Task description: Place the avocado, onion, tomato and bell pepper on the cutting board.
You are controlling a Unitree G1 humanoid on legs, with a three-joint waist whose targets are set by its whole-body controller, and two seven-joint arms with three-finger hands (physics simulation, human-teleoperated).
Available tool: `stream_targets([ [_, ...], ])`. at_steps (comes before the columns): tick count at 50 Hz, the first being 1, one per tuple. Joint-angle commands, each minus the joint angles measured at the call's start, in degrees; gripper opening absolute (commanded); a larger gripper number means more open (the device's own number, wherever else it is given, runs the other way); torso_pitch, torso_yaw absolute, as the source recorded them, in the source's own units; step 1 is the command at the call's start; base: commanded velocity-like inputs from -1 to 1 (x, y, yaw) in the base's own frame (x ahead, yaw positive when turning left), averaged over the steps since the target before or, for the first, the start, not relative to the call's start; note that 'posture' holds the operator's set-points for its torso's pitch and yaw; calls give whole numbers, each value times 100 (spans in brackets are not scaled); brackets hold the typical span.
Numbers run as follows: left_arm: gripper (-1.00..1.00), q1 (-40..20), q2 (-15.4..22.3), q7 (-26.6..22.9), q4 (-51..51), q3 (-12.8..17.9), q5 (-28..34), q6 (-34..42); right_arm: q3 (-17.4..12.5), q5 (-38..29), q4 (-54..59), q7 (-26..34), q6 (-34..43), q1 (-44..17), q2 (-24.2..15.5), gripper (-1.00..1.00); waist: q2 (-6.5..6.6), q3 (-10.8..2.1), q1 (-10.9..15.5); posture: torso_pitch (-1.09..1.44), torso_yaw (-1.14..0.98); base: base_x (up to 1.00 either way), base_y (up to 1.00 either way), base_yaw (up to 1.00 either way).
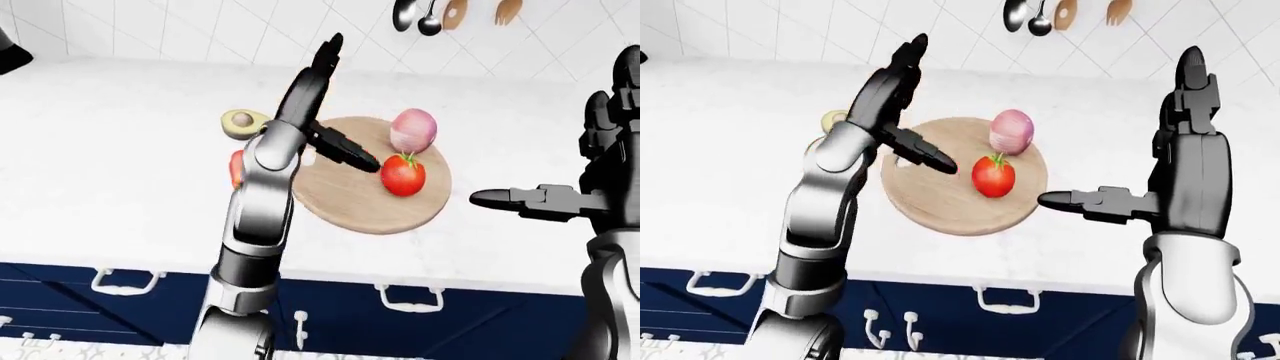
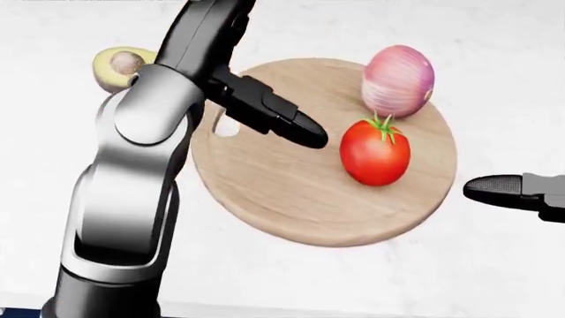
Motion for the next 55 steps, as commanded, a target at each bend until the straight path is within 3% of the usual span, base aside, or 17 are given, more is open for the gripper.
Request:
stream_targets([
  [1, 100, -264, 177, 135, -173, 134, -125, -68, 14, -58, -83, -54, -189, -117, -59, 100, -24, -121, 5, 0, 0, 0, 0, 0],
  [8, 100, -173, 685, 296, -566, 316, -265, 230, 44, -99, -55, -49, -213, -120, -26, 100, 25, -120, -7, 0, 0, 0, 0, 0],
  [18, 100, 549, 1314, 103, -2022, 647, -226, 1159, 135, -175, 10, -4, -131, -280, -72, 100, 96, -100, -32, 0, 0, 0, 0, 0],
  [34, 100, 1744, 1465, 323, -2518, 936, -381, 1029, 266, -287, 103, -22, -207, -294, 8, 100, 136, -126, -23, 0, 0, 0, 0, 0],
  [50, 100, 2176, 1592, 516, -2326, 1140, -599, 716, 305, -328, 158, -25, -290, -260, 77, 100, 165, -141, -20, 0, 0, 0, 0, 0],
  [54, 96, 2231, 1616, 548, -2205, 1153, -610, 604, 272, -316, 143, 7, -254, -283, 48, 100, 170, -145, -16, 0, 0, 0, 0, 0],
  [55, 80, 2229, 1611, 566, -2151, 1167, -623, 562, 266, -312, 140, 14, -247, -285, 40, 100, 170, -144, -17, 0, 0, 0, 0, 0],
])
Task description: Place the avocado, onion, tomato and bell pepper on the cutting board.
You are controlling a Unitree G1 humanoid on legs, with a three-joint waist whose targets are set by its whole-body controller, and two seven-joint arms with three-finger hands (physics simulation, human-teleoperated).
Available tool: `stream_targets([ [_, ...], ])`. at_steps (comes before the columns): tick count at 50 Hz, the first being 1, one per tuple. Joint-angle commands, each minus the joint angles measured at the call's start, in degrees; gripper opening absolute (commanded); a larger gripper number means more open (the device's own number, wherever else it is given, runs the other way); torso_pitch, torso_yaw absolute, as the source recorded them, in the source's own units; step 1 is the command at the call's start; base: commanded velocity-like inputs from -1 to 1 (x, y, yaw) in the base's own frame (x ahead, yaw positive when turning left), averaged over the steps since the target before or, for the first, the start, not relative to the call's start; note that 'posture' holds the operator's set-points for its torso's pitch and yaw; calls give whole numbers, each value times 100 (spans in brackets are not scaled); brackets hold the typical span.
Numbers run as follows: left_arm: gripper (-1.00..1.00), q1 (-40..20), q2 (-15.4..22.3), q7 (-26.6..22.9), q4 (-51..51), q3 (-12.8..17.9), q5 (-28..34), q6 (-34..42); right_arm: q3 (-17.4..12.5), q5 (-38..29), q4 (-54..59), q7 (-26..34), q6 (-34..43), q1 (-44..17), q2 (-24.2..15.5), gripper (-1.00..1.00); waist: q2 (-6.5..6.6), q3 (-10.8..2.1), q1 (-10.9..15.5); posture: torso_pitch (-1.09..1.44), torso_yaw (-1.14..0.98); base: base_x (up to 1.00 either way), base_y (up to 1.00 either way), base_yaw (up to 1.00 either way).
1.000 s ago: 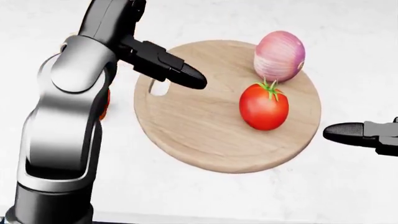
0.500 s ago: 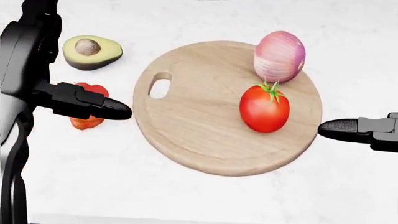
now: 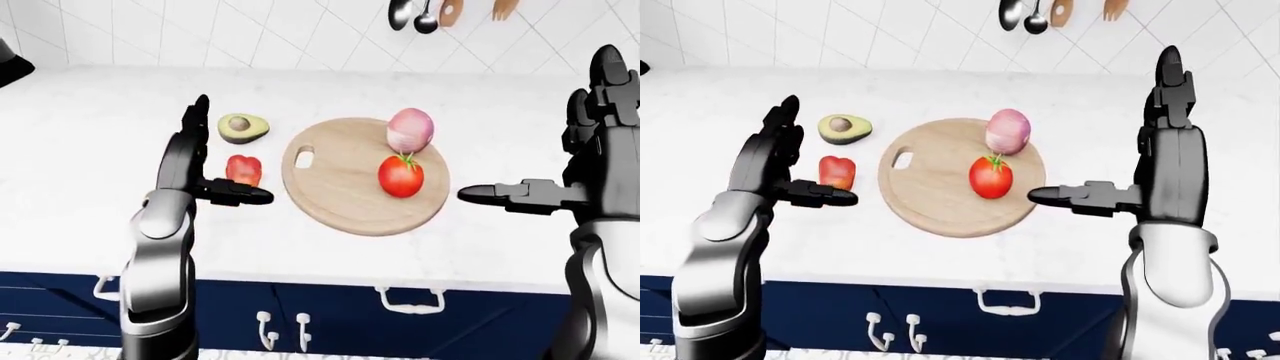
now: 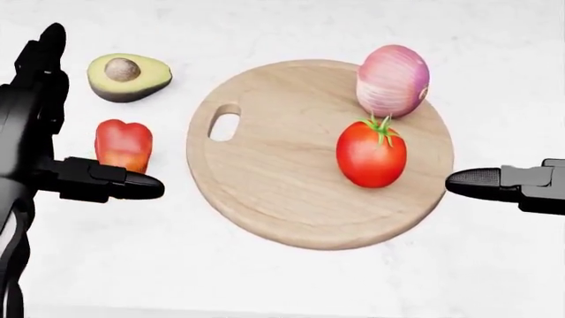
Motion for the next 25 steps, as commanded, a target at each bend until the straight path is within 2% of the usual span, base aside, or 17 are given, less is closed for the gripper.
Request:
stream_targets([
  [1, 81, -150, 53, 69, -96, 57, -4, -281, -53, -19, -147, -13, -131, -126, -76, 100, -3, -121, -2, 0, 0, 0, 0, 0],
  [9, 63, -148, 99, 180, 220, 116, -82, -514, -12, -37, -132, -20, -89, -181, -109, 100, -1, -127, -6, 0, 0, 0, 0, 0],
  [10, 51, -119, 101, 197, 263, 122, -90, -563, -11, -41, -139, -15, -85, -184, -107, 100, -1, -127, -6, 0, 0, 0, 0, 0],
  [25, 46, 89, 46, 244, 389, 99, -72, -748, -26, -54, -140, -16, -165, -91, -60, 100, 8, -142, -7, 0, 0, 0, 0, 0],
])
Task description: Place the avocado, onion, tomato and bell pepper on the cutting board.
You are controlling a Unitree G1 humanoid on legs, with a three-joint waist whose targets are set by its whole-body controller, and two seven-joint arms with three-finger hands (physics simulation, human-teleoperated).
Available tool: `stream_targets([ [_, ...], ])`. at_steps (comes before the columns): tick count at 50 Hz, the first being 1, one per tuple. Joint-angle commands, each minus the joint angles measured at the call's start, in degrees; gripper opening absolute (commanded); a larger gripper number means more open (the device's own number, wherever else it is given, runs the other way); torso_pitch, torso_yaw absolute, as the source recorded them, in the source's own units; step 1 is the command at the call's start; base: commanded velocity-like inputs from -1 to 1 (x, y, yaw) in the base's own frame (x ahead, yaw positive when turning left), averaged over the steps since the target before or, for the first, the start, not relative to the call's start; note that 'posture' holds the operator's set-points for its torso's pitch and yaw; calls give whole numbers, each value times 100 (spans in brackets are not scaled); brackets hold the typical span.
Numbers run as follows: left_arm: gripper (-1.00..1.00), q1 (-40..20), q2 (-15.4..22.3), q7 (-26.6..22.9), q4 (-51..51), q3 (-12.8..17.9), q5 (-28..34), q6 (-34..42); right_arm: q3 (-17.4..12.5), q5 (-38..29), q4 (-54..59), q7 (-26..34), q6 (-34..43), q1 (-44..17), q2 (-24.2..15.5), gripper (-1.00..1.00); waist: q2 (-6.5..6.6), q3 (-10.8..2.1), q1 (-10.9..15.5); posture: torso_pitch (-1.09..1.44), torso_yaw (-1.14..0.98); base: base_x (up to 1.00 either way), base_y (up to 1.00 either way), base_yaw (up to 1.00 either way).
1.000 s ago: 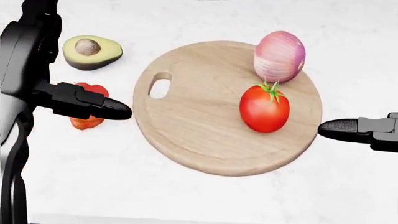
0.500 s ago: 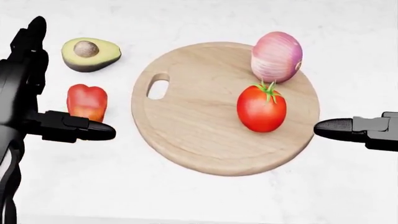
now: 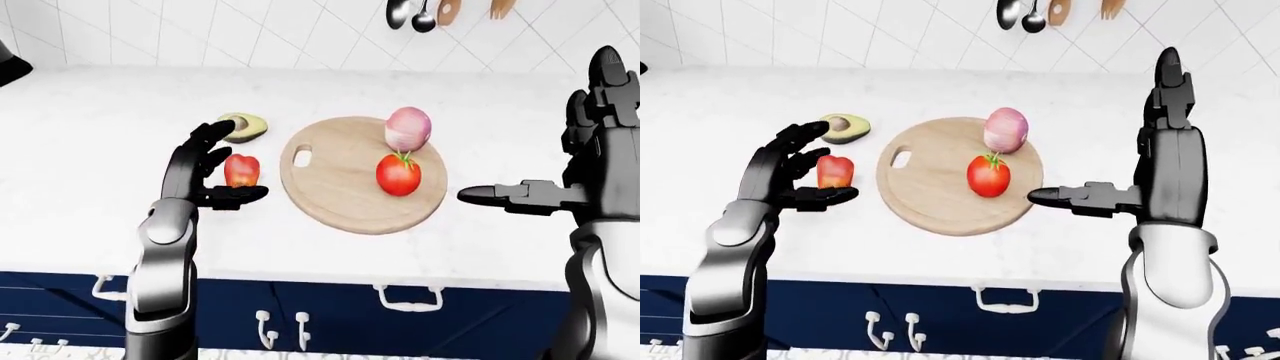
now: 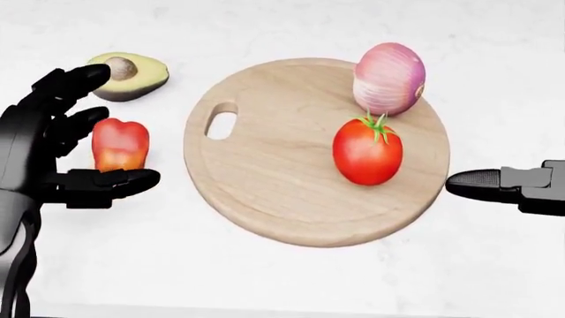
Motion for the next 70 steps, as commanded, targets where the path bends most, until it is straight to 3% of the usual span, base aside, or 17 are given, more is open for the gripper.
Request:
stream_targets([
  [1, 44, -162, 51, 41, -168, 38, 21, -192, -35, -29, -138, -39, -156, -125, -54, 100, -3, -119, -1, 0, 0, 0, 0, 0],
  [14, 15, -97, 50, 19, -153, 44, 58, -216, -21, -37, -102, -60, -194, -128, -42, 100, 2, -131, -7, 0, 0, 0, 0, 0],
  [17, 0, -77, 43, 10, -144, 34, 74, -224, -65, -14, -145, -18, -130, -155, -81, 100, 1, -130, -7, 0, 0, 0, 0, 0],
  [22, -4, -95, 32, -3, -134, 23, 90, -218, -47, -12, -145, -12, -54, -246, -133, 100, 0, -127, -5, 0, 0, 0, 0, 0],
  [27, -25, -61, 30, -20, -174, 23, 112, -196, -43, -6, -152, -19, -55, -239, -132, 100, -2, -130, -10, 0, 0, 0, 0, 0],
  [36, -33, -52, 32, -47, -323, 4, 189, -107, 4, -38, -113, -48, -132, -189, -82, 100, 5, -135, -13, 0, 0, 0, 0, 0],
  [45, -37, -461, -16, -216, -643, -173, 365, 325, -42, -28, -142, -27, -139, -150, -70, 100, -12, -115, -10, 0, 0, 0, 0, 0],
  [57, -37, -1262, -585, -255, -4, -794, 540, 113, -36, 5, -40, -95, -287, -90, -24, 100, -63, -104, 10, 0, 0, 0, 0, 0],
  [70, -38, -1856, -1325, -197, 955, -1243, 491, -397, -95, 76, -134, -80, -242, -41, -57, 100, -143, -105, 17, 0, 0, 0, 0, 0],
])
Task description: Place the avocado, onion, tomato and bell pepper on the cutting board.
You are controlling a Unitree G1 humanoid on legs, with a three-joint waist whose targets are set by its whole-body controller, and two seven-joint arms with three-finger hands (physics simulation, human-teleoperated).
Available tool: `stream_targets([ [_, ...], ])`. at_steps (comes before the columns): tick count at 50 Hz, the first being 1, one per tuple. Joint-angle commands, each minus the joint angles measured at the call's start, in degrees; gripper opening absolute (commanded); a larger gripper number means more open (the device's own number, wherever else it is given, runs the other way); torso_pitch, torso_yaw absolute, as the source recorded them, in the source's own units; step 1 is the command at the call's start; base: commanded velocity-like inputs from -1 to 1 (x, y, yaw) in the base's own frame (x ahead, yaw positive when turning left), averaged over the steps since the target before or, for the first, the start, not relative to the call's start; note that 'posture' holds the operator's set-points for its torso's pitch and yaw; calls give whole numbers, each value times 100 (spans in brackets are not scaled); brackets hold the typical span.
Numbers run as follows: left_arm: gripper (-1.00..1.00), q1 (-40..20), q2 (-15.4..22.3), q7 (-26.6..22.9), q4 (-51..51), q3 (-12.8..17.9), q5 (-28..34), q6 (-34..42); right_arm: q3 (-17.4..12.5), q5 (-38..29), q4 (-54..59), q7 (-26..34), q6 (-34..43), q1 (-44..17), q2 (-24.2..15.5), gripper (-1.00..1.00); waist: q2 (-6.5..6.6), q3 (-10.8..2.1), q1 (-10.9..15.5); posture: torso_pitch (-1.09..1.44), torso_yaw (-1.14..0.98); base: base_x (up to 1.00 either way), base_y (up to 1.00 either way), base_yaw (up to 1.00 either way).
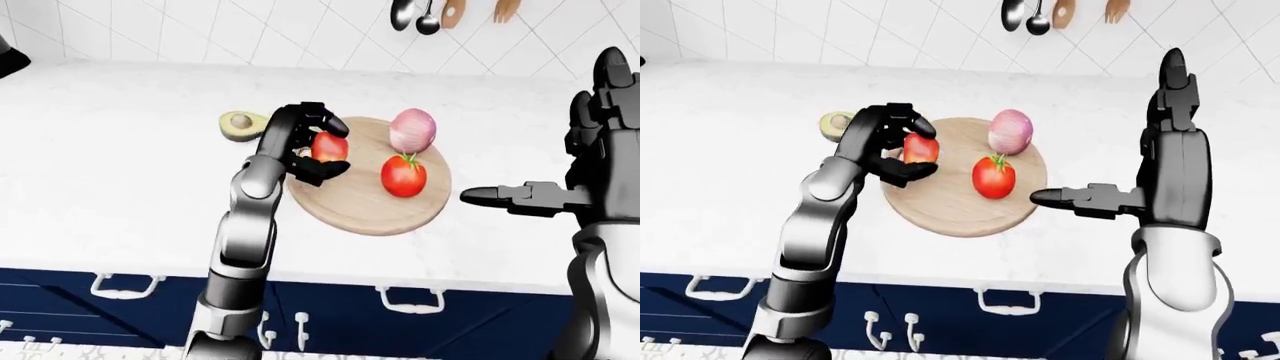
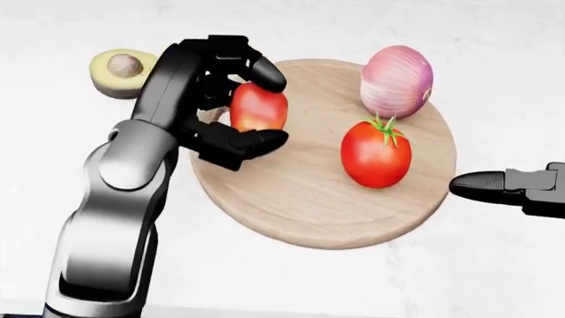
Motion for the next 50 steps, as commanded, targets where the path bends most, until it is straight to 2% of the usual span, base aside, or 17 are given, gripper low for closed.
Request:
stream_targets([
  [1, -38, -230, -120, -10, -239, -95, 2, -227, 1, -28, -103, -49, -161, -130, -57, 100, -26, -138, 4, 0, 0, 0, 0, 0],
  [6, -38, -268, -330, 1, 97, -192, 47, -493, -3, -33, -119, -61, -188, -85, -29, 100, -48, -139, 12, 0, 0, 0, 0, 0],
  [11, -36, 25, -508, -78, 2, -350, 176, -562, 13, -36, -75, -85, -274, -33, 11, 100, -53, -149, -1, 0, 0, 0, 0, 0],
  [19, -35, 228, -539, -149, -248, -350, 299, -473, -42, -18, -152, -34, -201, -24, -22, 100, -56, -150, 0, 0, 0, 0, 0, 0],
  [25, -29, 247, -546, -147, -329, -337, 324, -406, 32, -49, -97, -82, -254, -31, 14, 100, -56, -150, -3, 0, 0, 0, 0, 0],
  [29, -5, 254, -546, -147, -410, -329, 323, -343, 50, -67, -52, -87, -253, -80, 6, 100, -56, -154, 0, 0, 0, 0, 0, 0],
  [31, 21, 267, -528, -158, -480, -324, 328, -295, 46, -64, -52, -69, -232, -105, -10, 100, -55, -152, 1, 0, 0, 0, 0, 0],
  [33, 33, 290, -522, -166, -548, -327, 330, -251, 39, -67, -54, -63, -218, -118, -22, 100, -54, -149, 1, 0, 0, 0, 0, 0],
  [35, 76, 296, -526, -158, -551, -318, 309, -247, 47, -70, -51, -68, -211, -130, -22, 100, -53, -146, 2, 0, 0, 0, 0, 0],
  [37, 87, 294, -531, -149, -528, -332, 301, -261, 71, -82, -39, -82, -213, -142, -17, 100, -53, -144, 4, 0, 0, 0, 0, 0],
  [38, 100, 289, -530, -140, -519, -331, 302, -269, 81, -86, -31, -87, -219, -147, -14, 100, -53, -145, 5, 0, 0, 0, 0, 0],
  [47, 100, 285, -483, -154, -505, -296, 288, -276, 23, -66, -88, -56, -232, -62, 10, 100, -55, -152, 9, 0, 0, 0, 0, 0],
  [50, 100, 7, -307, -206, -506, -113, 232, -149, 25, -70, -82, -57, -236, -53, 6, 100, -52, -150, 10, 0, 0, 0, 0, 0],
])
